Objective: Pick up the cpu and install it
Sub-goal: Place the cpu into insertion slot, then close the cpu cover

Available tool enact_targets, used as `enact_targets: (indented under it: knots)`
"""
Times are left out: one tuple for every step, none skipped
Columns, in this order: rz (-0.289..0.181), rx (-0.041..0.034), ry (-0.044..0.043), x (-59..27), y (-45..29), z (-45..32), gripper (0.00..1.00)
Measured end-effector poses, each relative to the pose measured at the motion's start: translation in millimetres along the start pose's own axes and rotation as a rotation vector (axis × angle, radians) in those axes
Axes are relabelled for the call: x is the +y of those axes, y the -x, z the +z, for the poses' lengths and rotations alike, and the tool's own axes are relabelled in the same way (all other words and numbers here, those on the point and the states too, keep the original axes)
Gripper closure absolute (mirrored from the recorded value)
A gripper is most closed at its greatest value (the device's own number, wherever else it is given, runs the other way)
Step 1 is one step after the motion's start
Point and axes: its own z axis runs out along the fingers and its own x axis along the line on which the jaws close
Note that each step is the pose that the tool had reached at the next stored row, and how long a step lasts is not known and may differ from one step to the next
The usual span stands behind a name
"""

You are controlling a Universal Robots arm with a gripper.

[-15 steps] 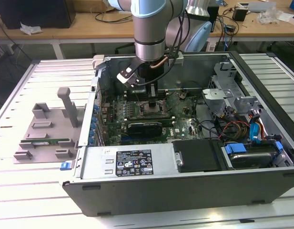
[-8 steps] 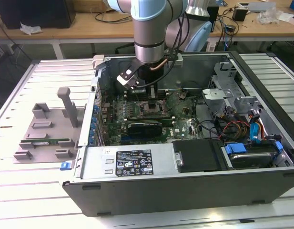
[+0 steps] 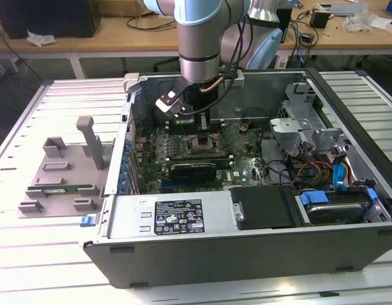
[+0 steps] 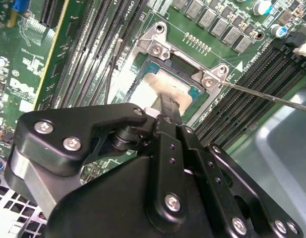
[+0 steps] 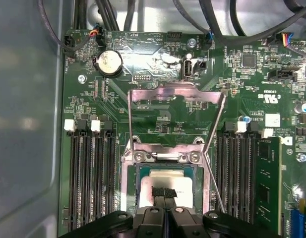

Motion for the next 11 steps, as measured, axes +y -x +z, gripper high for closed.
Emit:
enact_targets:
  knots:
    - [0.000, 0.0000, -0.0001, 0.1, 0.1, -2.3, 0.89]
    - [0.000, -0.0001, -0.0001, 0.2, 0.2, -4.9, 0.89]
    - [0.000, -0.0006, -0.0001, 0.5, 0.3, -9.2, 0.89]
    - [0.000, -0.0012, -0.0001, 0.8, 0.5, -14.9, 0.89]
    - [0.000, -0.0012, -0.0001, 0.9, 0.6, -18.1, 0.89]
    - [0.000, -0.0014, -0.0002, 1.0, 0.7, -20.9, 0.89]
    - [0.000, -0.0017, -0.0001, 1.6, 1.0, -32.1, 0.89]
    - [0.000, -0.0021, -0.0001, 1.9, 1.3, -39.1, 0.89]
    - [0.000, -0.0023, -0.0001, 2.2, 1.5, -45.8, 0.89]
    - [0.000, -0.0027, -0.0002, 2.7, 1.8, -54.4, 0.89]
    - [0.000, -0.0029, -0.0001, 3.0, 2.0, -61.9, 0.89]
